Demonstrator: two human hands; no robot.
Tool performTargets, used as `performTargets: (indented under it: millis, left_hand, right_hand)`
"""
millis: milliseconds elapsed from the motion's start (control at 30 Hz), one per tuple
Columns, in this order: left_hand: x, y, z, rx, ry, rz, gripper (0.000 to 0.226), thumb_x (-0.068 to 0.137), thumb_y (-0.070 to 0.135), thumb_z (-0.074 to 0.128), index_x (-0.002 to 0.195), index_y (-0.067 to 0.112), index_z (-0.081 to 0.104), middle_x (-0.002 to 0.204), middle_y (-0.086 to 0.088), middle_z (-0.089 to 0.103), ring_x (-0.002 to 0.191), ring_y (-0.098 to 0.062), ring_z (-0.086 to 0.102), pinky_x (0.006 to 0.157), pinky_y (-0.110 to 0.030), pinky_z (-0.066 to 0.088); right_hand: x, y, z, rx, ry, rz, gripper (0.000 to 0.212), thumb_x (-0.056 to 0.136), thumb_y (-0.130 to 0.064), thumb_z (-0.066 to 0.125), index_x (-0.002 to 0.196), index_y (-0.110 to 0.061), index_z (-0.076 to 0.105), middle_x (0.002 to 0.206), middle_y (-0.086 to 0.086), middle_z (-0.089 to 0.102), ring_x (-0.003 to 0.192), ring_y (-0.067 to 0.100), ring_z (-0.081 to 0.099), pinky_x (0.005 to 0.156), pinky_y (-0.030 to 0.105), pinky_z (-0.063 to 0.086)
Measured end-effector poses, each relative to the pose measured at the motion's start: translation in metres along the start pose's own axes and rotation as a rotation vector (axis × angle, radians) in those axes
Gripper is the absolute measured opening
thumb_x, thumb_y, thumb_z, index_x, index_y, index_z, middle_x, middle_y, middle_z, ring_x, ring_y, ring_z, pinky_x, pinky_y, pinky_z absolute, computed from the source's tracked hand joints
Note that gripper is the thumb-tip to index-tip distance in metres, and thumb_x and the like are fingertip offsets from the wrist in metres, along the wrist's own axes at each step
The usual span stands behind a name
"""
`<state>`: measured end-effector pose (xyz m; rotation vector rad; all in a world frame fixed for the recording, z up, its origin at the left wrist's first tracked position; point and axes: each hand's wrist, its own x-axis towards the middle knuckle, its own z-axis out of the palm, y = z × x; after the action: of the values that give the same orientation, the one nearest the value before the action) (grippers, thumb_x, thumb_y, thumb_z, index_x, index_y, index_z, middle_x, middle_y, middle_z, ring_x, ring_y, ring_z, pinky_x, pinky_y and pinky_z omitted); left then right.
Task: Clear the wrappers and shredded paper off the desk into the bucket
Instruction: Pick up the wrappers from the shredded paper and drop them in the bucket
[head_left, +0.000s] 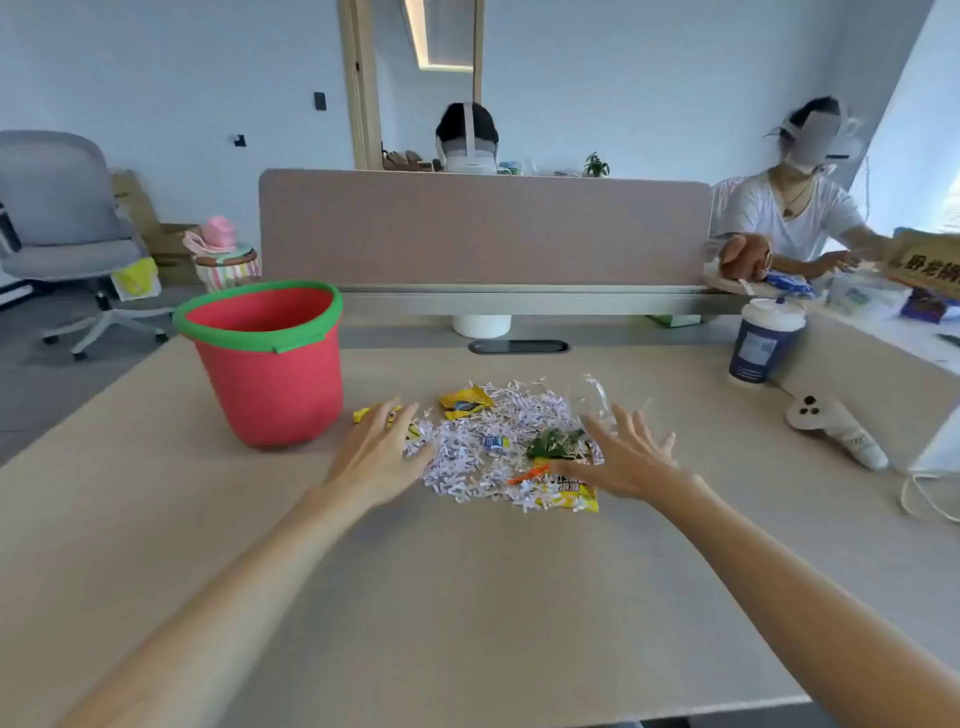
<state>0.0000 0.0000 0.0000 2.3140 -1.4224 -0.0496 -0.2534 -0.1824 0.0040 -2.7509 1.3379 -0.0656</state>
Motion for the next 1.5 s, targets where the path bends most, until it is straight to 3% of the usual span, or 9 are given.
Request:
performTargets:
  millis: [233,333,467,567,633,800,900,1300,1500]
  left_hand:
    - [0.025,0.014,0.029,0.131,-0.229,0.003,0.09,0.07,0.089,0.02,0.148,0.045,0.01,0.162,0.002,0.002,0.149,-0.025,0.004,0.118,-0.05,0.013]
    - [0.037,0.012,0.048,0.189,-0.193,0.096,0.097,0.063,0.093,0.01,0.145,0.044,0.022,0.156,0.001,0.021,0.145,-0.024,0.017,0.117,-0.046,0.018]
    - [0.056,0.006,0.052,0.229,-0.017,0.227,0.04,0.092,0.042,0.045,0.123,0.018,0.053,0.124,-0.003,0.05,0.116,-0.028,0.046,0.094,-0.039,0.038]
    - [0.059,0.01,0.048,0.163,0.017,0.288,0.01,0.087,0.009,0.051,0.097,0.006,0.052,0.102,-0.011,0.051,0.093,-0.033,0.051,0.076,-0.041,0.043]
    - [0.059,0.015,0.044,0.083,0.023,0.308,0.011,0.085,-0.003,0.048,0.092,0.006,0.048,0.097,-0.01,0.047,0.088,-0.031,0.048,0.073,-0.043,0.043]
    - [0.062,0.028,0.027,-0.021,0.096,0.327,0.043,0.078,-0.02,0.037,0.109,0.007,0.049,0.105,-0.006,0.041,0.082,-0.019,0.037,0.063,-0.026,0.023]
    - [0.066,0.028,0.022,-0.096,0.118,0.281,0.045,0.081,-0.018,0.037,0.113,0.01,0.051,0.109,-0.003,0.041,0.091,-0.017,0.043,0.067,-0.023,0.027]
    - [0.08,0.031,-0.014,-0.088,0.177,0.193,0.032,0.079,-0.016,0.04,0.1,0.005,0.053,0.107,-0.011,0.043,0.101,-0.026,0.045,0.08,-0.032,0.039]
    - [0.084,0.034,-0.035,-0.029,0.253,0.186,0.021,0.082,-0.01,0.043,0.093,0.005,0.051,0.101,-0.009,0.043,0.086,-0.026,0.045,0.073,-0.042,0.044]
  right_hand:
    - [0.036,-0.01,0.028,0.049,0.032,-0.113,0.089,0.066,-0.089,0.033,0.139,-0.038,0.029,0.151,0.004,0.028,0.135,0.032,0.029,0.108,0.055,0.029]
    - [0.048,-0.013,0.031,0.061,0.146,-0.173,0.059,0.085,-0.064,0.044,0.131,-0.028,0.044,0.135,0.003,0.045,0.125,0.027,0.041,0.102,0.047,0.037]
    - [0.06,-0.017,0.023,0.129,0.217,-0.23,0.028,0.095,-0.019,0.041,0.121,-0.013,0.05,0.118,0.01,0.054,0.098,0.03,0.057,0.075,0.04,0.049]
    - [0.068,-0.019,0.018,0.194,0.19,-0.239,0.037,0.088,0.002,0.036,0.122,-0.011,0.044,0.114,0.015,0.053,0.081,0.032,0.057,0.064,0.044,0.05]
    - [0.074,-0.022,0.012,0.244,0.193,-0.244,0.045,0.083,0.009,0.037,0.123,-0.011,0.043,0.115,0.016,0.053,0.081,0.032,0.056,0.065,0.045,0.05]
    - [0.083,-0.036,-0.008,0.435,0.314,-0.211,0.049,0.078,0.015,0.04,0.119,-0.012,0.048,0.119,0.013,0.052,0.098,0.033,0.055,0.081,0.042,0.048]
    - [0.084,-0.044,-0.013,0.467,0.338,-0.234,0.052,0.077,0.017,0.036,0.118,-0.011,0.049,0.12,0.013,0.051,0.101,0.033,0.055,0.083,0.044,0.048]
    - [0.094,-0.062,-0.059,0.554,0.382,-0.147,0.049,0.079,0.017,0.034,0.116,-0.01,0.051,0.12,0.017,0.048,0.106,0.035,0.051,0.09,0.046,0.048]
    - [0.092,-0.075,-0.07,0.581,0.327,-0.179,0.048,0.08,0.016,0.034,0.116,-0.009,0.054,0.124,0.015,0.045,0.109,0.033,0.049,0.089,0.036,0.046]
